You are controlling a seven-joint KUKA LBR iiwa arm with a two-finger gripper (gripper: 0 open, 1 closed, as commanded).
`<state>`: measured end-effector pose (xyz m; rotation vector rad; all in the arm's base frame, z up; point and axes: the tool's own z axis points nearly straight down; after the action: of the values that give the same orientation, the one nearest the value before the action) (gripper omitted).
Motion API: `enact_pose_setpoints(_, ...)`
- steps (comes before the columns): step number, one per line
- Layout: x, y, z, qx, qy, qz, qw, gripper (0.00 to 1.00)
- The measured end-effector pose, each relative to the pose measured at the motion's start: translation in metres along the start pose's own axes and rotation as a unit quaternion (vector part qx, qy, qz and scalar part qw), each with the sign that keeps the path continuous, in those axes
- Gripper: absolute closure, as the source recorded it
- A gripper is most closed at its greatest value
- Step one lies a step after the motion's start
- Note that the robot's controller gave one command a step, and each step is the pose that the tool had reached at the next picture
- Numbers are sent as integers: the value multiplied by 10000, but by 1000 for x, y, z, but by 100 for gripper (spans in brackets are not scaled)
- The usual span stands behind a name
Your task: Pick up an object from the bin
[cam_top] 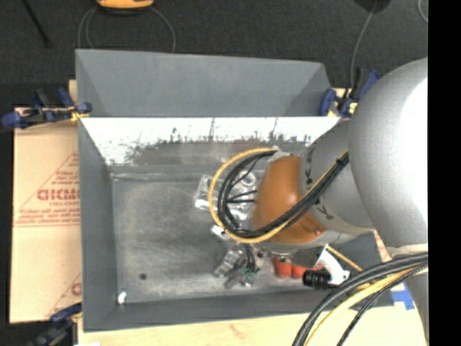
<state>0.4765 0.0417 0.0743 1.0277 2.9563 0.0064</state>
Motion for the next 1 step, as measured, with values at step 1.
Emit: enact_pose_setpoints(1, -2, 1, -41, 23, 31, -34, 10000, 100)
